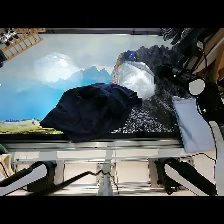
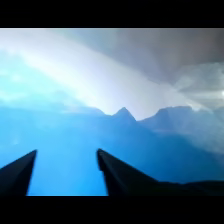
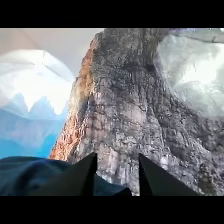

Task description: Fold the clothes and pants, and hang the long-sleeved shirts on hangers.

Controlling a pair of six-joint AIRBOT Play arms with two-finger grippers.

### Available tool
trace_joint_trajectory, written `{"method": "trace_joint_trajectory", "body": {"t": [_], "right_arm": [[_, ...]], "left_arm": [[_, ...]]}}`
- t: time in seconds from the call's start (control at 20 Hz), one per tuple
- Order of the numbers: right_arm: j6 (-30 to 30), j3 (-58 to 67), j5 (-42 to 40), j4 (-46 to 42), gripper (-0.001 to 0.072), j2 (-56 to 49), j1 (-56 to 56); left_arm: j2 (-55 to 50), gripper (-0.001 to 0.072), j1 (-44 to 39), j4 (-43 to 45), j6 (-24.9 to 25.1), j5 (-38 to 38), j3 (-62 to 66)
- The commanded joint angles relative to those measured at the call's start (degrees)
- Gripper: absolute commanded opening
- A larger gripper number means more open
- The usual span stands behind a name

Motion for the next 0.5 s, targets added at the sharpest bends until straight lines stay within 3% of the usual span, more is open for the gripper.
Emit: {"method": "trace_joint_trajectory", "body": {"t": [0.0,0.05,0.1,0.15,0.25,0.3,0.35,0.45], "right_arm": [[0.0,0.0,8.6,0.5,0.0283,0.0,0.1],[-0.1,0.0,12.2,0.6,0.0284,-0.1,0.1],[-2.3,0.0,16.3,1.0,0.0283,-0.1,0.1],[-7.3,-0.1,20.5,3.4,0.0284,-0.1,0.1],[-16.0,-1.8,28.0,12.9,0.0290,-0.1,0.0],[-17.8,-3.7,30.3,17.2,0.0324,-0.1,0.0],[-18.4,-6.6,31.3,21.1,0.0421,-0.1,0.0],[-21.2,-13.1,31.2,29.3,0.0442,-0.1,0.1]], "left_arm": [[-1.1,0.0701,0.0,-10.2,8.6,-6.2,0.0],[-1.0,0.0700,-0.3,-14.9,15.4,-10.9,-0.6],[-0.5,0.0617,-1.0,-18.4,20.7,-15.0,-2.3],[1.1,0.0497,-2.4,-18.8,22.9,-16.9,-6.0],[6.4,0.0514,-5.7,-18.8,23.8,-15.1,-18.0],[9.8,0.0584,-7.6,-19.7,24.2,-13.9,-26.0],[13.0,0.0655,-9.7,-21.2,26.1,-13.0,-33.9],[17.6,0.0655,-13.5,-21.9,29.8,-9.1,-46.6]]}}
